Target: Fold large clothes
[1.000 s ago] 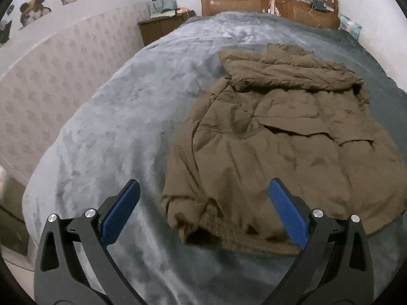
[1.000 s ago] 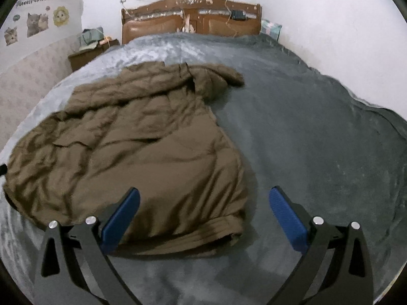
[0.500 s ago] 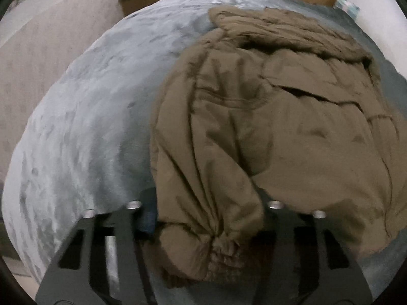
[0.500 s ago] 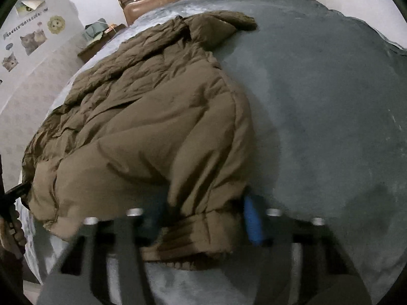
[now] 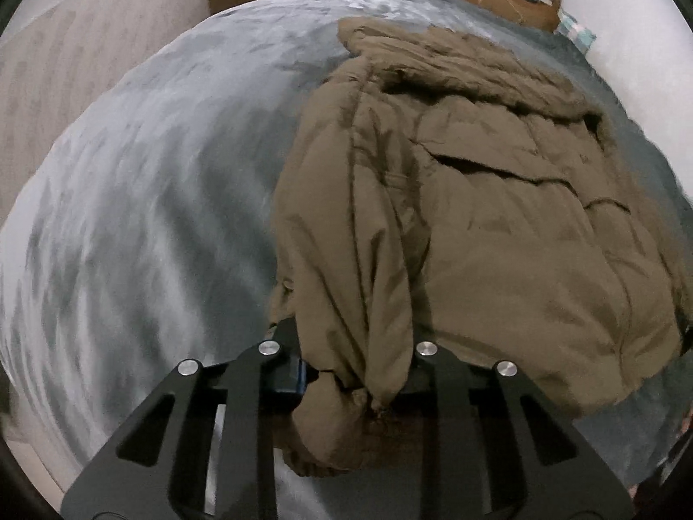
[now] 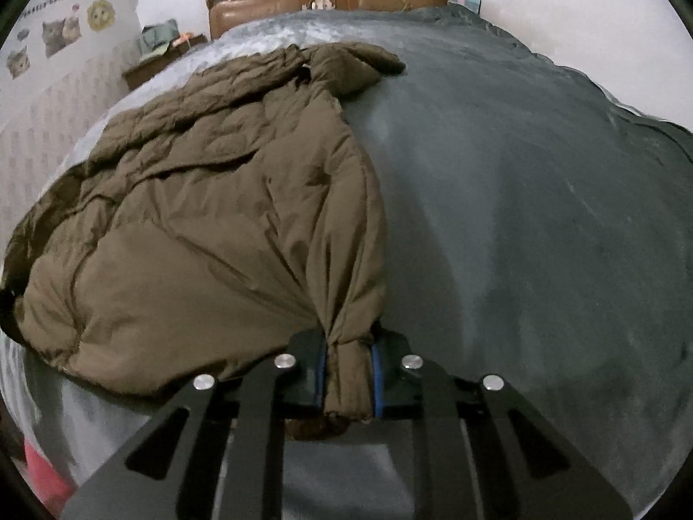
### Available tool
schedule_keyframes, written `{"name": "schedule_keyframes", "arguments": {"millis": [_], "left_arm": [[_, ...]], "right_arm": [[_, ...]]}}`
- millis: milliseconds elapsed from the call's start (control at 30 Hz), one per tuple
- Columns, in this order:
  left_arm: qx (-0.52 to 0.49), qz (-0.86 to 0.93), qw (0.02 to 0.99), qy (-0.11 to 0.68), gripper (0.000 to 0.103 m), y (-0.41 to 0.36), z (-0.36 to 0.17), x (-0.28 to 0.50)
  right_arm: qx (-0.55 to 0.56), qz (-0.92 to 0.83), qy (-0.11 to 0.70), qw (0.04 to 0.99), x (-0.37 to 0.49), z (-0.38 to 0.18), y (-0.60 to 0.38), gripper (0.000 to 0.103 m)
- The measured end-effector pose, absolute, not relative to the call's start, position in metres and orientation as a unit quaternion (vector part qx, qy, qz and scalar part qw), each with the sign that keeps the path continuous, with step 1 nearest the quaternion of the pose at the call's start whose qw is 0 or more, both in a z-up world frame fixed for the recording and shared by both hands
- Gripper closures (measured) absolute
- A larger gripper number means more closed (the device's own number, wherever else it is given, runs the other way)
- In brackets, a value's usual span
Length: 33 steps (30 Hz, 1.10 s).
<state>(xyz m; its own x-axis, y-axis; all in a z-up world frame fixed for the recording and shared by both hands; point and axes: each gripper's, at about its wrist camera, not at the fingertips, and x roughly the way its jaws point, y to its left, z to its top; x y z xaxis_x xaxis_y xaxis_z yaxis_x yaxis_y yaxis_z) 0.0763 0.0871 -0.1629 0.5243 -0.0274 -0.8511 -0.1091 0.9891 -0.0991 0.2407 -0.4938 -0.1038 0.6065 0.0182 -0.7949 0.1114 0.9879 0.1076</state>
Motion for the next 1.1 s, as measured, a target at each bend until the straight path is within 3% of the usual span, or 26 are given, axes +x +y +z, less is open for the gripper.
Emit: {"name": "schedule_keyframes", "arguments": {"millis": [133,200,233,267,300,367,600,833,1100], "left_arm": [[-0.080,0.019,0.871,0.483,0.073,0.105,-0.163,0.063],[-0.057,0.037,0.874,0.480,0.042,0.110,-0.161,0.071],[-0.047,0.055,0.877,0.474,0.033,0.113,-0.156,0.077],[-0.045,0.062,0.881,0.467,0.022,0.116,-0.152,0.083],[-0.048,0.063,0.886,0.457,0.018,0.121,-0.146,0.088],[-0.049,0.068,0.890,0.449,0.011,0.125,-0.138,0.101],[-0.017,0.078,0.909,0.409,0.003,0.117,-0.104,0.129],[-0.011,0.034,0.919,0.392,0.003,0.096,-0.071,0.185],[-0.037,0.005,0.897,0.439,0.003,0.075,-0.098,0.283]], "right_arm": [[0.077,-0.018,0.457,0.886,0.230,-0.108,-0.488,0.084],[0.071,-0.023,0.456,0.887,0.237,-0.107,-0.487,0.074],[0.071,-0.026,0.455,0.887,0.241,-0.104,-0.486,0.070],[0.072,-0.032,0.455,0.887,0.245,-0.100,-0.486,0.055],[0.074,-0.034,0.450,0.889,0.246,-0.096,-0.486,0.045],[0.075,-0.038,0.433,0.897,0.251,-0.083,-0.485,0.038],[0.077,-0.049,0.402,0.911,0.286,-0.046,-0.498,0.038],[0.029,-0.010,0.375,0.926,0.380,-0.014,-0.464,0.038],[0.008,0.030,0.403,0.915,0.505,-0.031,-0.434,0.038]]}}
